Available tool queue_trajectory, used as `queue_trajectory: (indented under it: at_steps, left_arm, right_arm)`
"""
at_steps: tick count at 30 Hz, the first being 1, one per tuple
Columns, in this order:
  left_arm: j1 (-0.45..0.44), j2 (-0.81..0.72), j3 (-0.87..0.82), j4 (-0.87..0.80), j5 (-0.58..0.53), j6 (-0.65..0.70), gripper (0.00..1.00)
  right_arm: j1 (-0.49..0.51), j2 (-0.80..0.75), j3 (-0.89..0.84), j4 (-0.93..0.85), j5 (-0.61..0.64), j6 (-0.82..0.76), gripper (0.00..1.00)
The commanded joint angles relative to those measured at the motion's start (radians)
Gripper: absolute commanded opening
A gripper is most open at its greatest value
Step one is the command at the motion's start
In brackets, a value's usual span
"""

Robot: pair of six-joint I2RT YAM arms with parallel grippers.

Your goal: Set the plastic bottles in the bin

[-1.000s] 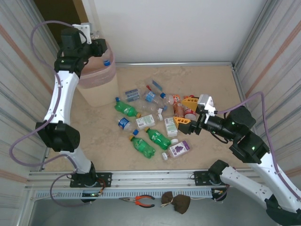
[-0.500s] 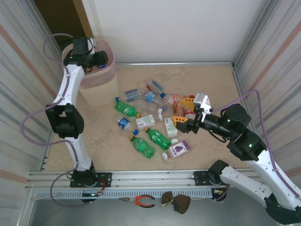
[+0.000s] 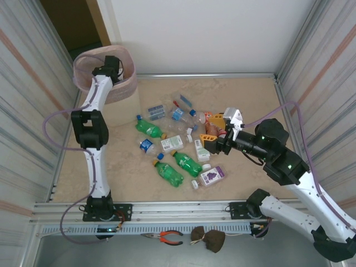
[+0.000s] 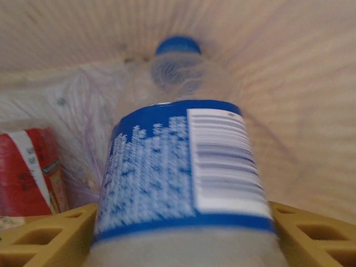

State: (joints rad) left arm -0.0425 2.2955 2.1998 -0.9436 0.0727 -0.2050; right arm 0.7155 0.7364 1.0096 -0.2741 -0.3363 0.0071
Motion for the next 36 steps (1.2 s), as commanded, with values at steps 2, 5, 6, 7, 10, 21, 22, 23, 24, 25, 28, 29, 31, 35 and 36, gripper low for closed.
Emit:
queue_trajectory:
  at_steps: [2, 5, 6, 7, 10, 21, 22, 23, 24, 25, 28, 29, 31, 35, 36]
  left_arm:
    - [0.001, 0.027, 0.040, -0.084, -0.004, 0.025, 0.73]
    - [-0.001, 0.025, 0.038, -0.084, 0.012, 0.022, 0.78]
    - [0.000, 0.019, 0.039, -0.082, 0.016, 0.021, 0.80]
    - [0.000, 0.012, 0.039, -0.079, 0.023, 0.021, 0.81]
    - [0.001, -0.021, 0.037, -0.071, 0.034, 0.019, 0.83]
    - [0.010, -0.155, 0.040, -0.057, 0.066, 0.024, 0.88]
    - [0.013, -0.168, 0.041, -0.056, 0.069, 0.024, 0.88]
    - [0.013, -0.183, 0.043, -0.054, 0.071, 0.024, 0.89]
    - [0.014, -0.195, 0.042, -0.054, 0.074, 0.023, 0.89]
    - [0.016, -0.209, 0.043, -0.054, 0.078, 0.021, 0.88]
    - [0.018, -0.267, 0.041, -0.049, 0.101, 0.023, 0.89]
    - [0.018, -0.284, 0.041, -0.047, 0.113, 0.026, 0.89]
    - [0.020, -0.316, 0.041, -0.048, 0.131, 0.032, 0.88]
    - [0.022, -0.392, 0.030, -0.046, 0.156, 0.050, 0.88]
    - [0.021, -0.413, 0.024, -0.043, 0.168, 0.055, 0.88]
  right_arm:
    - [0.004, 0.005, -0.007, 0.024, 0.019, 0.004, 0.70]
    - [0.005, 0.021, 0.008, -0.009, 0.073, 0.016, 0.70]
    - [0.005, 0.026, 0.016, -0.024, 0.090, 0.017, 0.70]
    - [0.004, 0.035, 0.027, -0.041, 0.108, 0.025, 0.70]
    - [0.005, 0.062, 0.062, -0.098, 0.144, 0.044, 0.70]
    - [-0.015, 0.120, 0.118, -0.196, 0.266, 0.135, 0.75]
    - [-0.027, 0.126, 0.123, -0.204, 0.268, 0.147, 0.75]
    - [-0.042, 0.132, 0.129, -0.215, 0.270, 0.164, 0.75]
    - [-0.065, 0.140, 0.136, -0.228, 0.266, 0.182, 0.75]
    - [-0.088, 0.147, 0.141, -0.239, 0.259, 0.200, 0.75]
    - [-0.178, 0.170, 0.154, -0.273, 0.213, 0.255, 0.75]
    - [-0.211, 0.179, 0.157, -0.283, 0.189, 0.272, 0.74]
    - [-0.276, 0.198, 0.156, -0.297, 0.151, 0.306, 0.74]
    - [-0.377, 0.247, 0.155, -0.327, 0.102, 0.360, 0.74]
    - [-0.393, 0.274, 0.156, -0.337, 0.098, 0.367, 0.74]
